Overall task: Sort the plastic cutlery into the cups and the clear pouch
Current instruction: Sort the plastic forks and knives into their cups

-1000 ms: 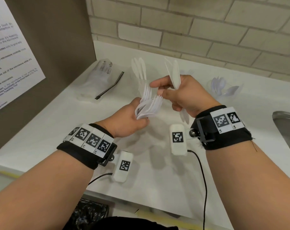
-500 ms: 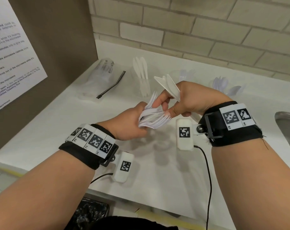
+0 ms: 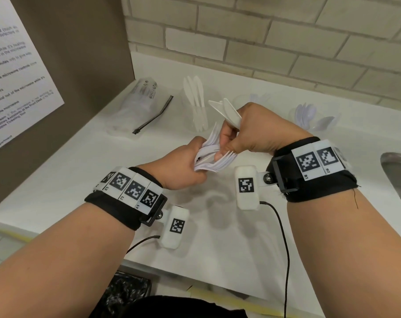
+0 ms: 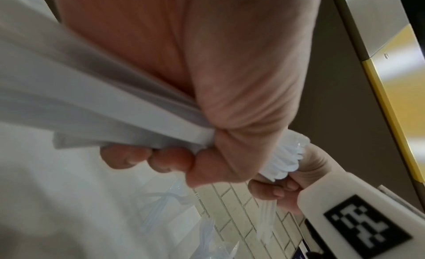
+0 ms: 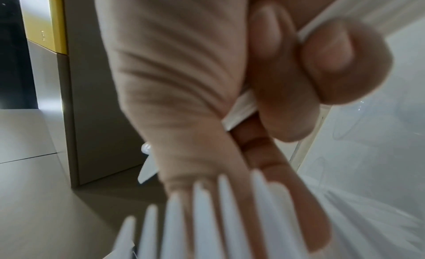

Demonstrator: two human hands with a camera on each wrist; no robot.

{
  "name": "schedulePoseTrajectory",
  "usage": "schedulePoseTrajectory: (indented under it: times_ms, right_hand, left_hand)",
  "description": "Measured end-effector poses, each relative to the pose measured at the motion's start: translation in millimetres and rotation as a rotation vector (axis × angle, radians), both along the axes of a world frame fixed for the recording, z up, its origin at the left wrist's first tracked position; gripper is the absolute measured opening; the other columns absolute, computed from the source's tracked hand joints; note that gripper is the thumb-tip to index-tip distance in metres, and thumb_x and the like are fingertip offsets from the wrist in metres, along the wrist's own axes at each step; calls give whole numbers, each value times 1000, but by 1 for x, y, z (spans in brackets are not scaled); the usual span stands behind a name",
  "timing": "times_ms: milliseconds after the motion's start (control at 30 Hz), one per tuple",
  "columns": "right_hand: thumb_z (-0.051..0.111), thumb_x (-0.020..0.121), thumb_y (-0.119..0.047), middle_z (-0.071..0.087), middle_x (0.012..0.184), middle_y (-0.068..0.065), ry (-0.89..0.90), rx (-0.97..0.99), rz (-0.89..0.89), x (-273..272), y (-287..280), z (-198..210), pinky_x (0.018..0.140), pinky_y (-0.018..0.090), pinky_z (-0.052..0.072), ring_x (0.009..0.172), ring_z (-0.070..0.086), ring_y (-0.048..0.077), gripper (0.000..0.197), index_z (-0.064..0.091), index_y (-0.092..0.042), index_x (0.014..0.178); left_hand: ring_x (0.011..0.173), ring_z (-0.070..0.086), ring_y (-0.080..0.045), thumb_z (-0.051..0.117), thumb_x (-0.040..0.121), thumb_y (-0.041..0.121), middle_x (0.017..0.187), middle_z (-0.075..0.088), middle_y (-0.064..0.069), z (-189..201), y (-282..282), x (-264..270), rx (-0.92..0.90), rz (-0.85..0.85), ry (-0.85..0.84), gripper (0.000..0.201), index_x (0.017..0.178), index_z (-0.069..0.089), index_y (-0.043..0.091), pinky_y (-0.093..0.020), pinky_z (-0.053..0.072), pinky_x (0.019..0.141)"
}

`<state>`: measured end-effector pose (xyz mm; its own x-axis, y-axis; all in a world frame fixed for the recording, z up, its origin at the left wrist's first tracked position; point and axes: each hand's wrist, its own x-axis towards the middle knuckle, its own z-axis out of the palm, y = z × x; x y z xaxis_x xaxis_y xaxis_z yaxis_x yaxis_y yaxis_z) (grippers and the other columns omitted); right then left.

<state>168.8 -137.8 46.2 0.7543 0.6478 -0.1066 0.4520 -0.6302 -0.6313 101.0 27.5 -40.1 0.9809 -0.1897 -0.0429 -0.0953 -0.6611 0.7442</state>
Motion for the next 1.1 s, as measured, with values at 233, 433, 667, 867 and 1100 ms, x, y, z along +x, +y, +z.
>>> schedulePoseTrajectory:
  times_ms: [233,433,667,867,1100]
  right_hand:
    - [79,73,-10,67,62,-10,-30,25,-34,3,-3,-2,50,7,40,51,54,-3,16,75,-25,69]
    - [65,88,-10,56,61,-4,-8,237,-128,7,-15,5,47,19,39,49,52,3,6,64,-12,82]
    - [58,93,-3,51,71,5,231,746,-228,6,-4,-10,44,23,33,59,48,14,10,59,-10,85]
    - [59,94,-15,50,74,12,400,758,-207,3,11,-28,42,21,31,57,42,13,18,64,2,89]
    - [42,102,-26,71,71,9,285,849,-455,31,26,-1,45,23,33,70,65,22,25,54,-11,87]
  left_hand:
    - [91,59,-21,63,83,8,105,60,-6,4,0,-1,-93,50,-1,51,128,39,11,-30,48,77]
    - [67,56,-17,60,83,9,87,60,-5,-4,4,-3,-242,79,58,29,100,45,26,-33,52,65]
    - [56,48,-20,56,88,25,69,54,1,-2,-3,-5,-546,45,95,7,92,53,28,-36,43,57]
    - [54,45,-17,55,92,16,64,52,1,4,-1,-3,-607,49,116,2,92,53,17,-32,42,54]
    - [54,50,-18,57,92,19,61,54,-4,-7,19,-5,-465,126,128,11,99,52,25,-36,46,55]
